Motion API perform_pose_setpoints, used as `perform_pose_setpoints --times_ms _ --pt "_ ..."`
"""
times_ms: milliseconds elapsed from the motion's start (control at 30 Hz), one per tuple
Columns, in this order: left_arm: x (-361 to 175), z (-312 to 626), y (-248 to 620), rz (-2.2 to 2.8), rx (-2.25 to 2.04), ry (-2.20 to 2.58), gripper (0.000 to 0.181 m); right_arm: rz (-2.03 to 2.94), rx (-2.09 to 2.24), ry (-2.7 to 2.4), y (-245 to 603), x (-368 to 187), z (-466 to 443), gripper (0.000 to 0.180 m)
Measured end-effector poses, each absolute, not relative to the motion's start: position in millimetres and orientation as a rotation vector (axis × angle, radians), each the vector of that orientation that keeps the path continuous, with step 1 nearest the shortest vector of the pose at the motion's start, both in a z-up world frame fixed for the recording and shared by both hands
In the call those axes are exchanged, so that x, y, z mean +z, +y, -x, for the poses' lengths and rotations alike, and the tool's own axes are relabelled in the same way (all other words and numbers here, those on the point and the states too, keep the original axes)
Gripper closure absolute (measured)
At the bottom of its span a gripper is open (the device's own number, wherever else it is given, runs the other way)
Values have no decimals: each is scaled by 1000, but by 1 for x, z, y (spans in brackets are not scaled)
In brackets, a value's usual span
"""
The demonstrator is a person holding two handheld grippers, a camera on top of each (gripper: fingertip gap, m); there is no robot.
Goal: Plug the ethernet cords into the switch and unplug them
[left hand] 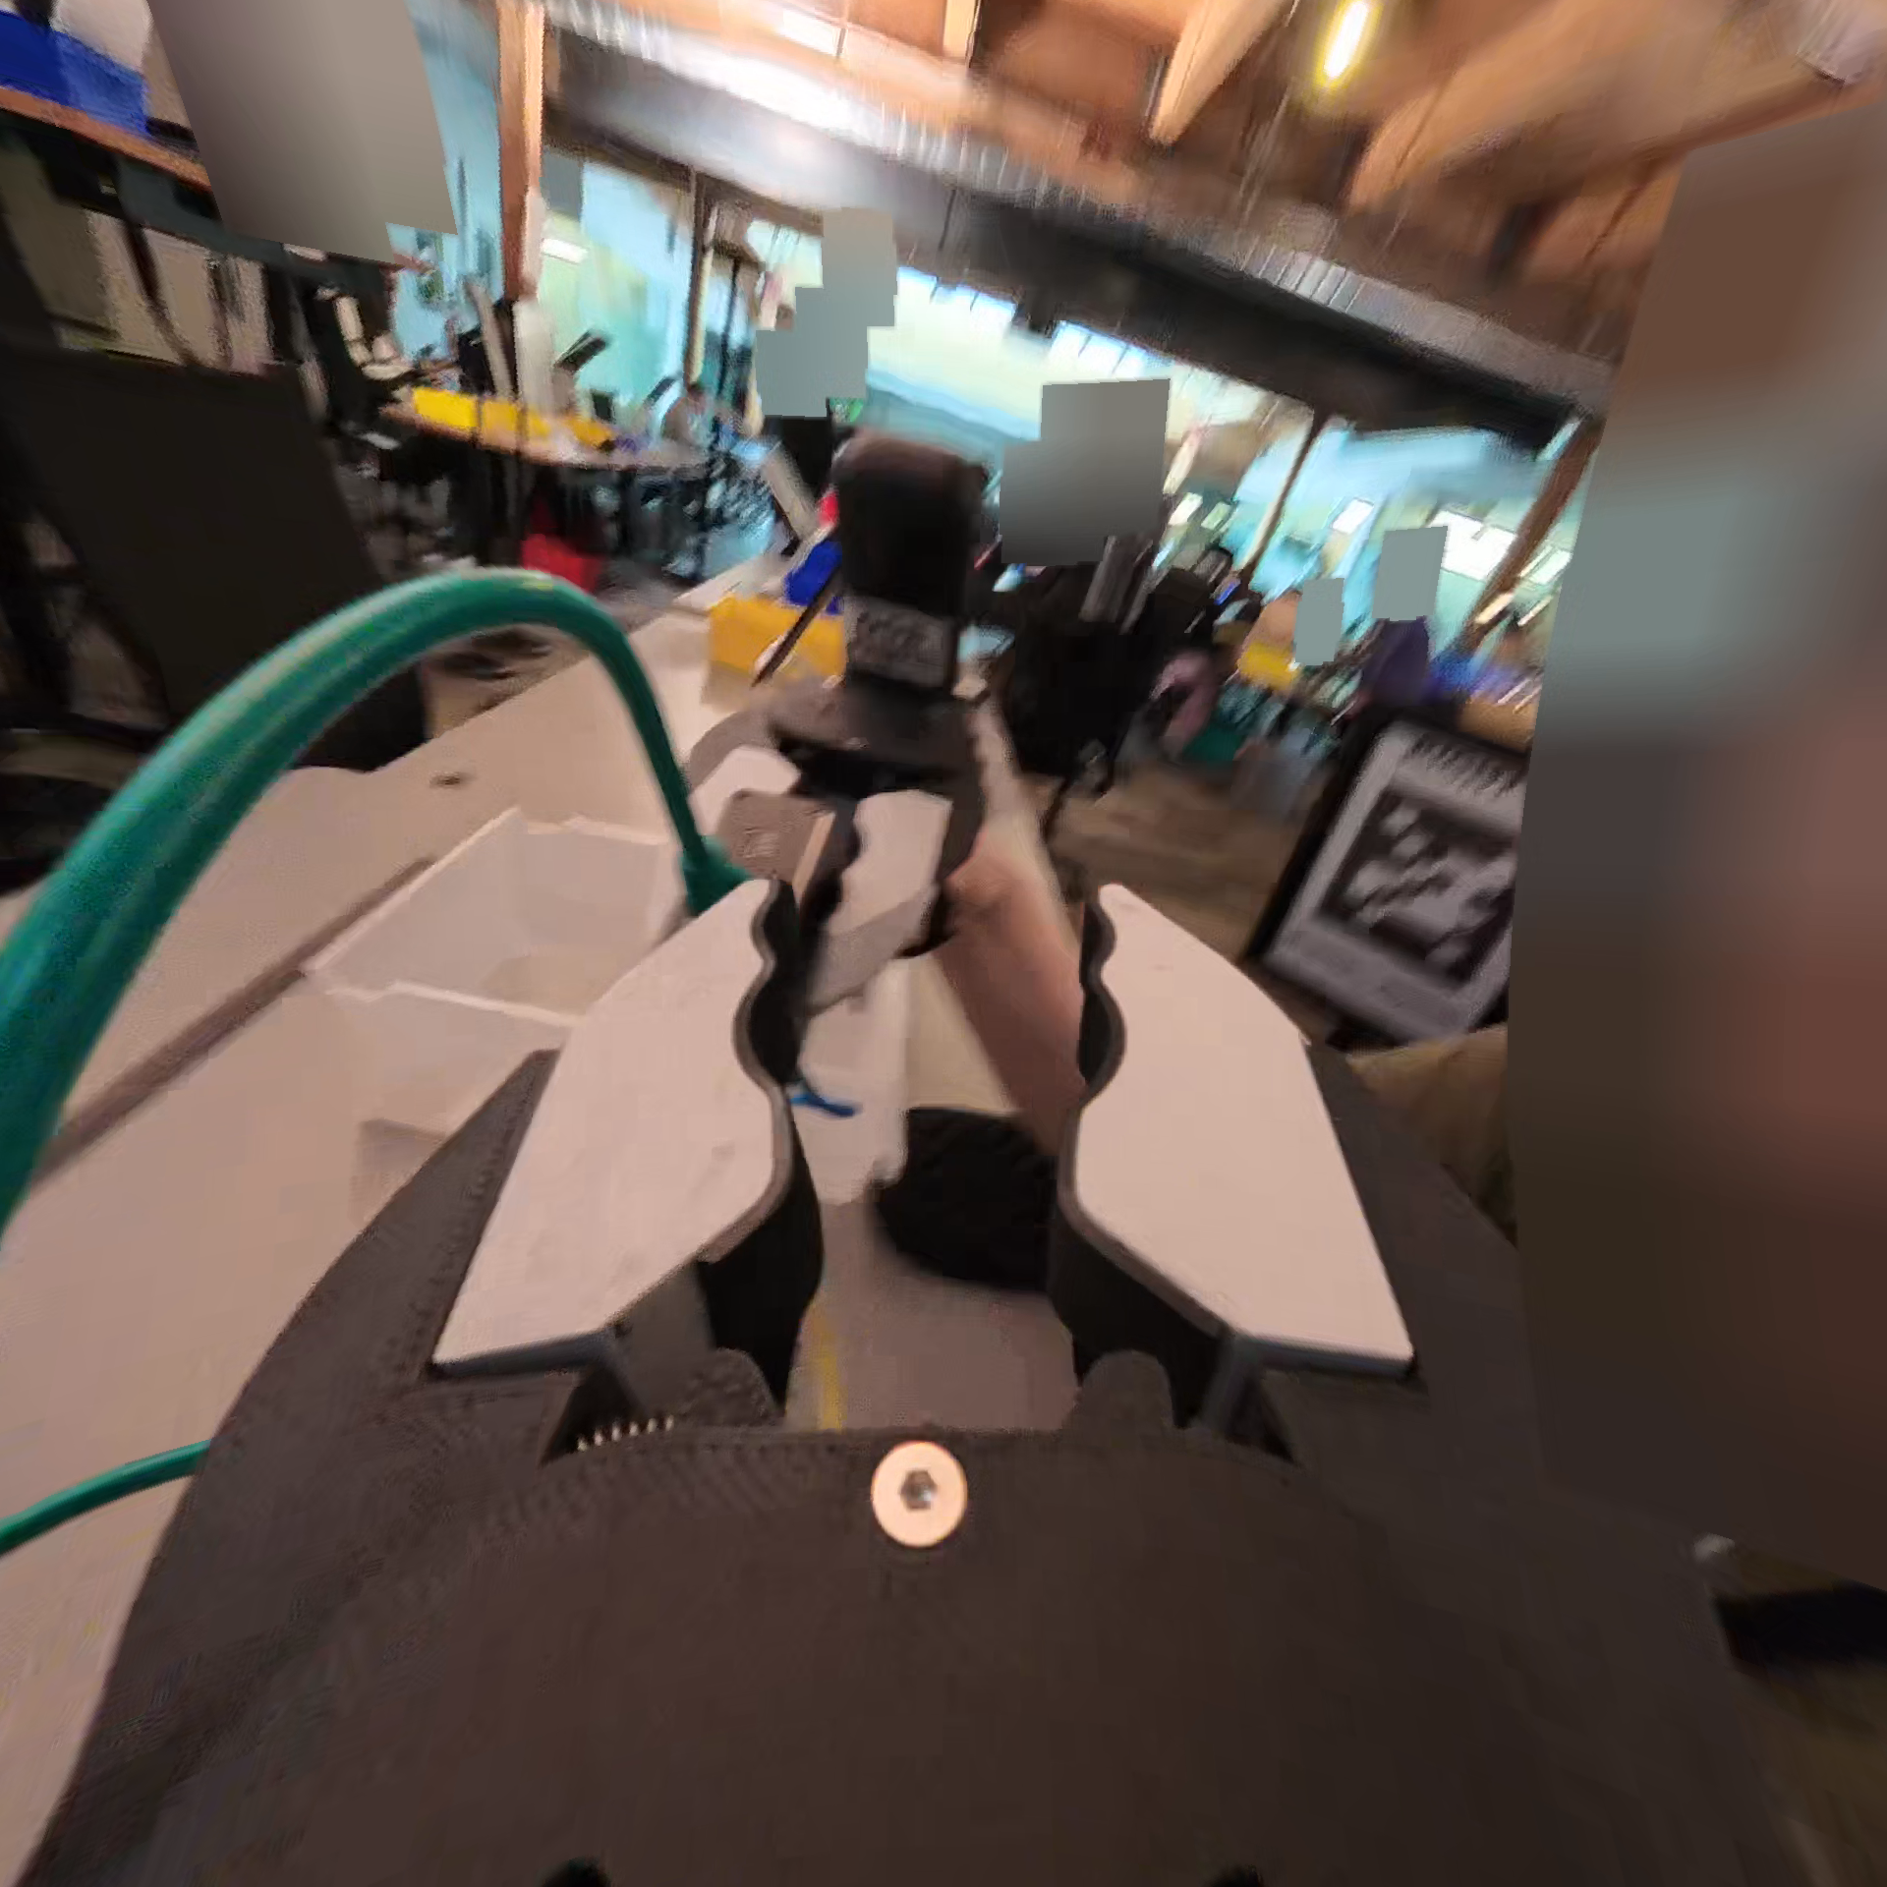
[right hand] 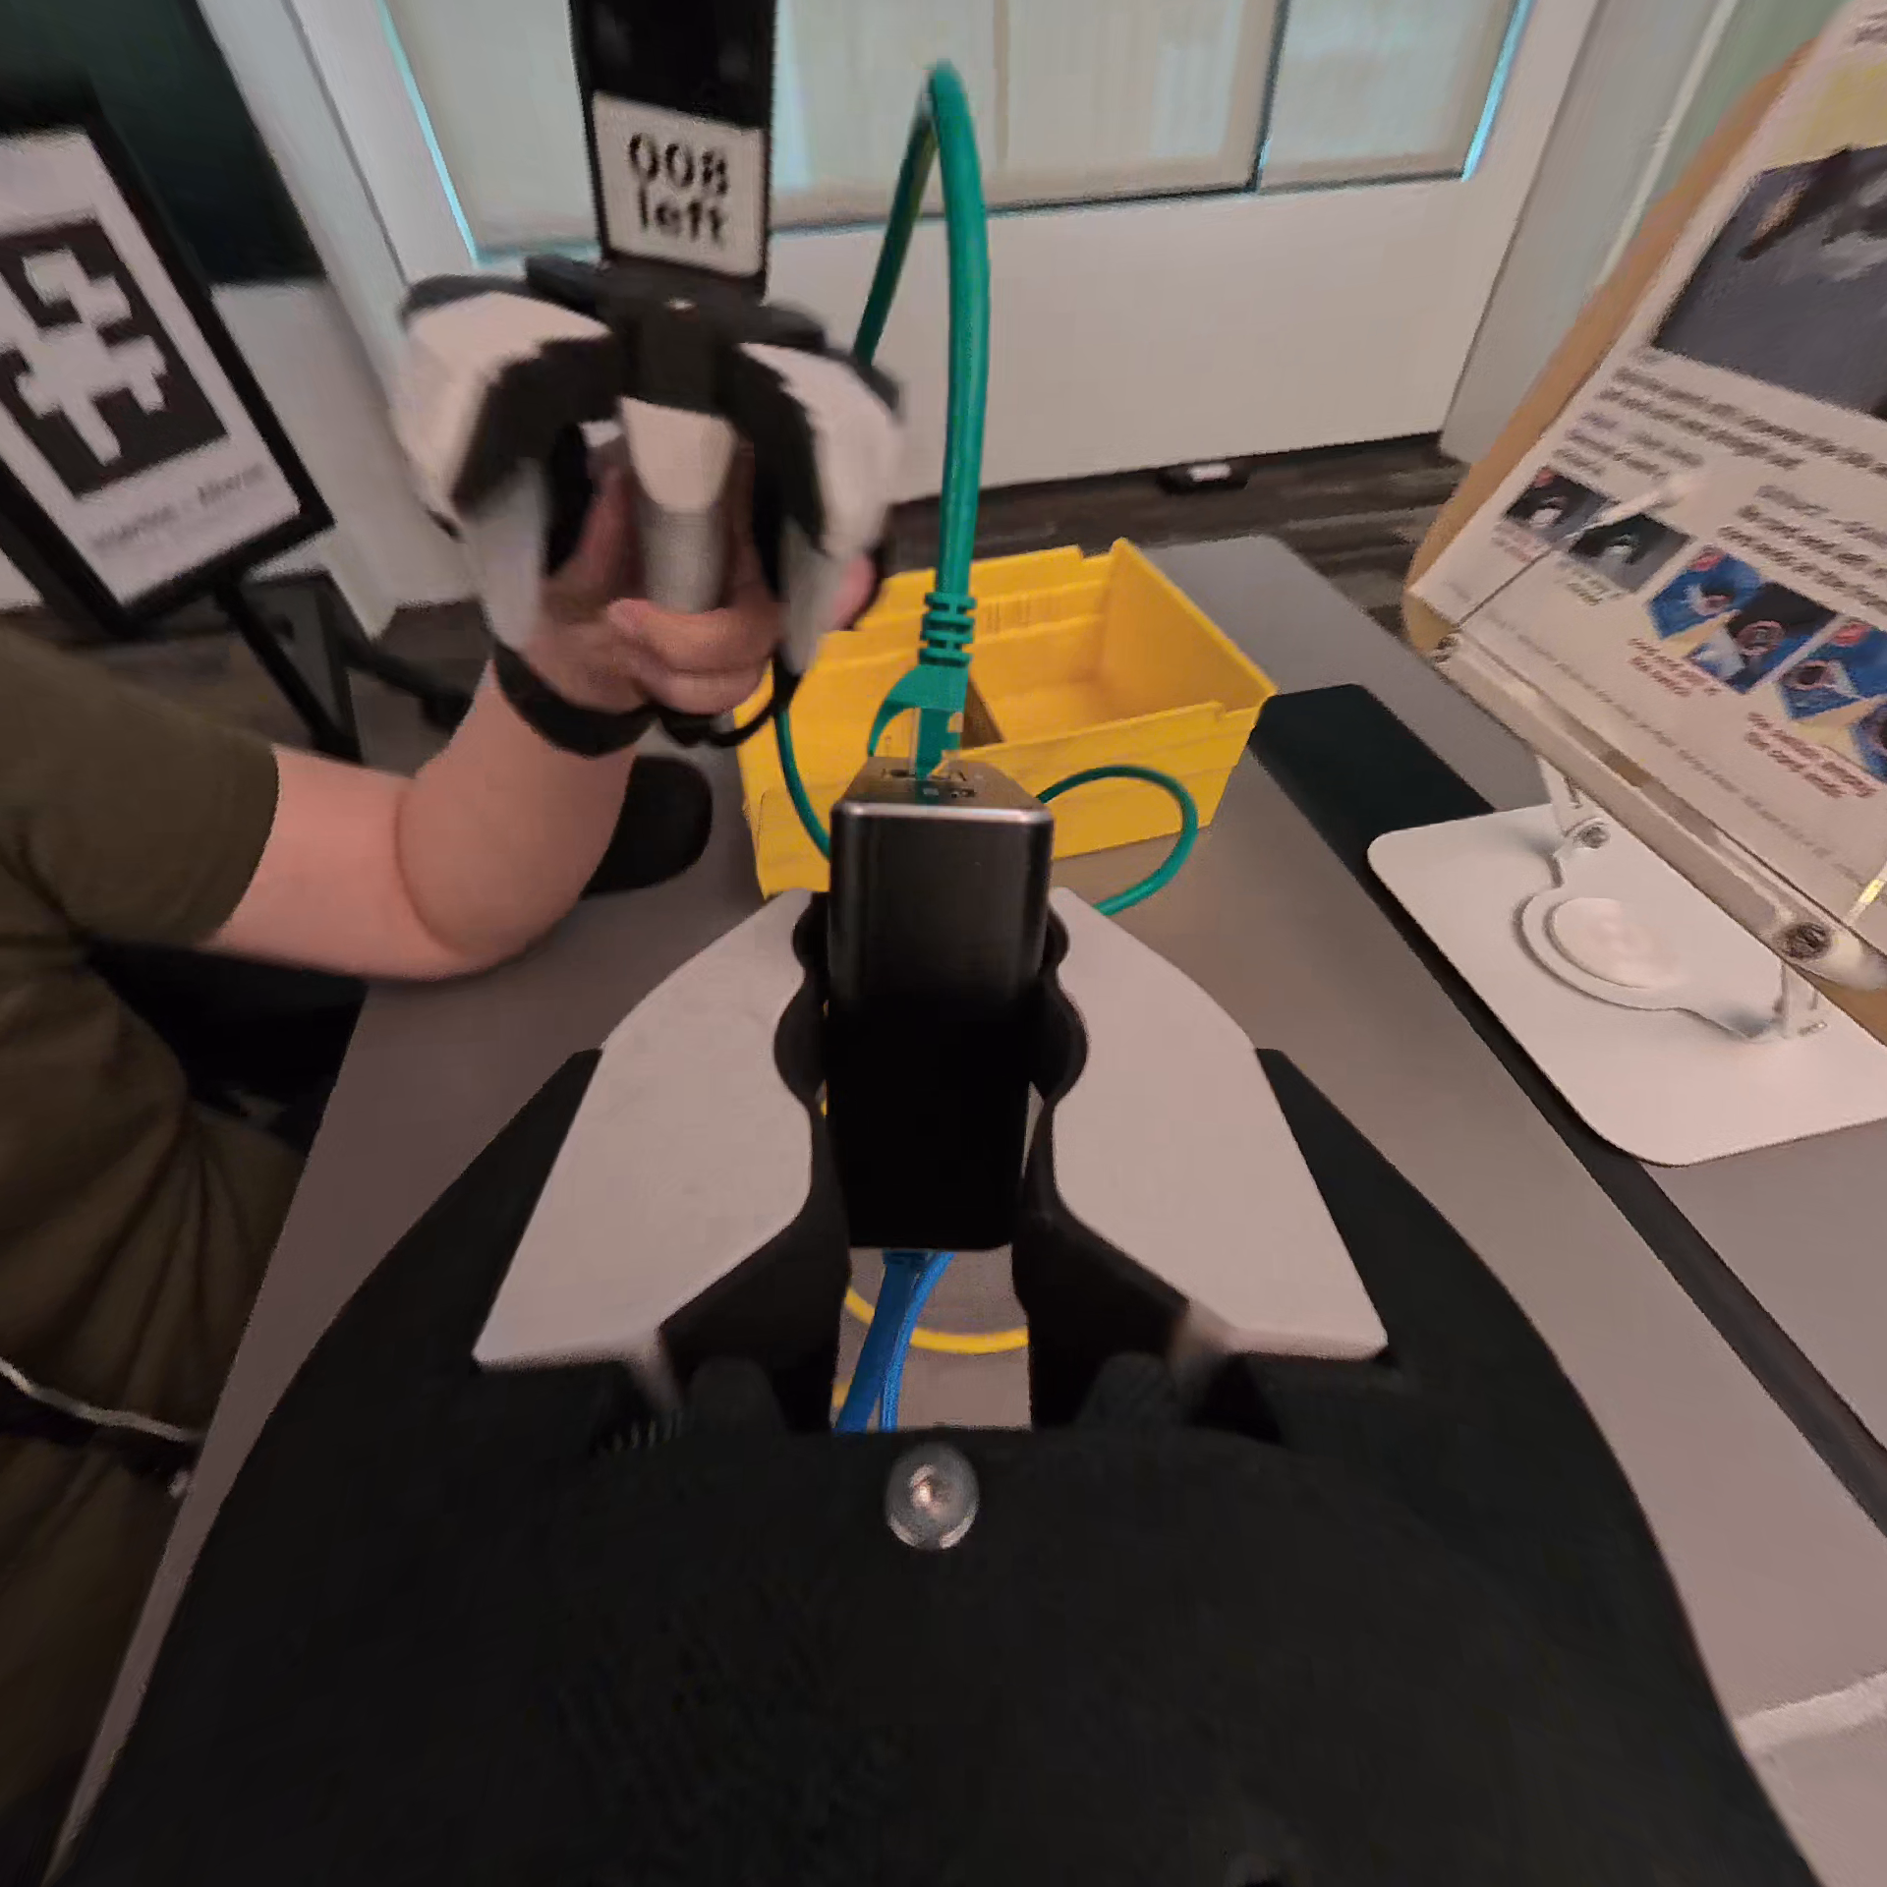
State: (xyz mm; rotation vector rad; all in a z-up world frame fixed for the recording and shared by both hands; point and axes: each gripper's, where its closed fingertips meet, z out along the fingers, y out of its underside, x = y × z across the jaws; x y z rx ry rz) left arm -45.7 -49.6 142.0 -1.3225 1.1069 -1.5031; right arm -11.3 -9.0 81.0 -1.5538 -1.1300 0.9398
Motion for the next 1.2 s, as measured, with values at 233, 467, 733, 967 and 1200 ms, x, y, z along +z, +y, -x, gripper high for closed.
perform_pose_setpoints --times_ms 233,467,733,967,1200 --pt "137 83 -76 1417 -1628 1289 136 1459 900 -1034 4 113 10 143" --pt "154 90 -74 1231 -1306 1279 130 1474 683 -1048 40 220 9 144" --pt "165 102 -58 1220 -1491 1146 129 1517 390 -927 71 361 -48 143" --pt "153 91 -59 1284 -1486 1192 129 1567 366 -765 86 387 -122 143" --pt "144 83 -58 1315 -1448 1224 130 1672 375 -678 104 345 -179 143"
